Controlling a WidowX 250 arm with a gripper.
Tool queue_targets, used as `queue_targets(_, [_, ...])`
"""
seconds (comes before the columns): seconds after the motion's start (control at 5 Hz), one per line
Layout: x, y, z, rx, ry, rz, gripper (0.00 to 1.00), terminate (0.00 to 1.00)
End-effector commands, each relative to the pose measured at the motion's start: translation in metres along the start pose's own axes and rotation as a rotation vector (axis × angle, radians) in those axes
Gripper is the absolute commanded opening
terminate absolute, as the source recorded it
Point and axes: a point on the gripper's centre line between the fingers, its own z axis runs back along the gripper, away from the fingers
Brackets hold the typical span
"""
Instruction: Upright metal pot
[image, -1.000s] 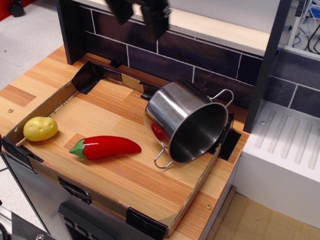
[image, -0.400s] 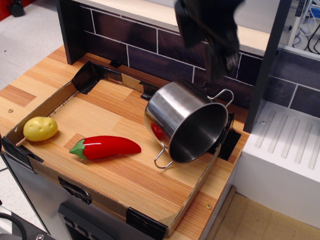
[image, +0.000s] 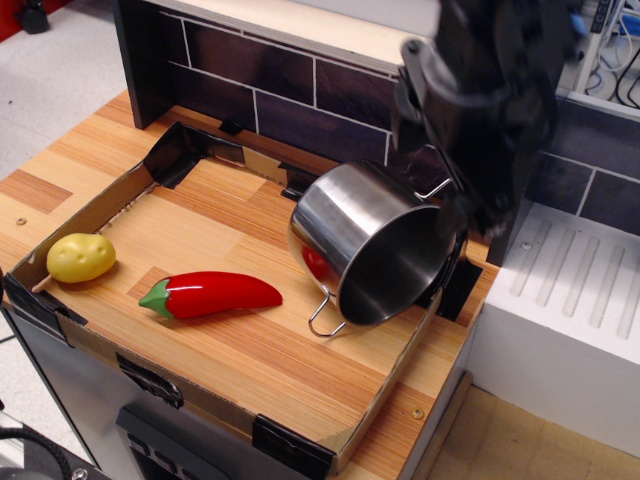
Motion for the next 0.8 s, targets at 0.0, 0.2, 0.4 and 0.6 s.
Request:
queue_targets(0.0, [-0.003, 0.001, -0.01, 0.005, 0.002, 0.008, 1.0, 0.0])
queue_targets(0.2, [-0.002, 0.004, -0.017, 0.008, 0.018, 0.019, 1.0, 0.0])
queue_targets(0.4, [0.003, 0.007, -0.021, 0.014, 0.025, 0.018, 1.0, 0.0])
queue_targets(0.6, [0.006, 0.008, -0.025, 0.017, 0.032, 0.016, 1.0, 0.0])
